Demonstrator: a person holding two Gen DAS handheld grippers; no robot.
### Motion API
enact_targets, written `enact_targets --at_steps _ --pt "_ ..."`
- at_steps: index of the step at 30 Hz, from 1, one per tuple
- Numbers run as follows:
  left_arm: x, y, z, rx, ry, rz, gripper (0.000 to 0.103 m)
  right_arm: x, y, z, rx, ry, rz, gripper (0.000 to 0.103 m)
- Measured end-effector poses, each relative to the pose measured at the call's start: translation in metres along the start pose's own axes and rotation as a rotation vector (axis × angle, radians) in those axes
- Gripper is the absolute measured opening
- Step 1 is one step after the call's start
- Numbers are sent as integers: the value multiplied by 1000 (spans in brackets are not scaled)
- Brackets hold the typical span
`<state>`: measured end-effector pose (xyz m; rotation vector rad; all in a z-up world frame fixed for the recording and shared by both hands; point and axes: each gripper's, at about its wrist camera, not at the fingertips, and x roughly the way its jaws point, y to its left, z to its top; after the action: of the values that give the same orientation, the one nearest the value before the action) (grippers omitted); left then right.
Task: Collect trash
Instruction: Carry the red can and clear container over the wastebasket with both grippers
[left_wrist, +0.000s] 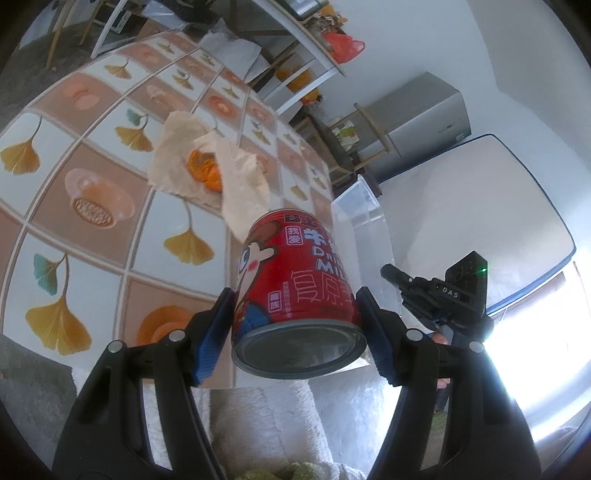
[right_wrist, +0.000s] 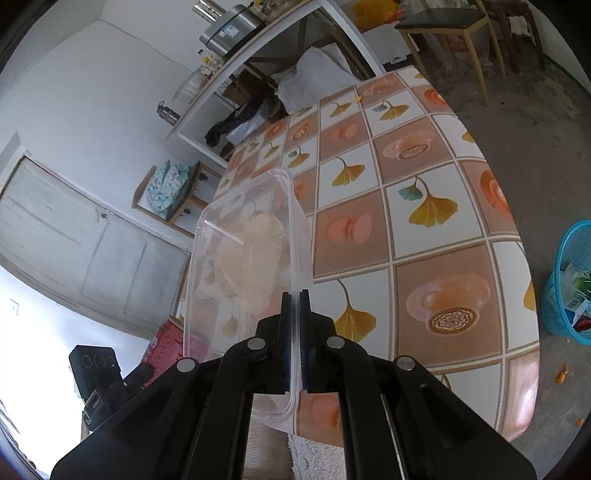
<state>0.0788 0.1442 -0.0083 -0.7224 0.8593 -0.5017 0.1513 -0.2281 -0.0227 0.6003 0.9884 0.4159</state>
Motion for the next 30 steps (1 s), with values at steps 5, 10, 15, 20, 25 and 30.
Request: enact_targets --at_steps 5,10,15,20,25,30 --pt "4 -21 5 33 -3 -17 63 -18 -9 0 12 -31 16 4" --pt "17 -50 10 85 18 -49 63 -50 -23 1 37 -98 7 4" --pt "48 -88 15 153 77 -114 63 -103 -47 -6 78 -207 -48 4" --pt "98 -136 13 229 182 -184 63 -167 -97 -29 175 -326 -150 4" --pt "161 -184 4 292 308 -241 63 -213 -158 -62 310 -405 -248 4" --pt "240 -229 -19 345 463 -251 63 -235 -220 -97 444 -429 -336 4"
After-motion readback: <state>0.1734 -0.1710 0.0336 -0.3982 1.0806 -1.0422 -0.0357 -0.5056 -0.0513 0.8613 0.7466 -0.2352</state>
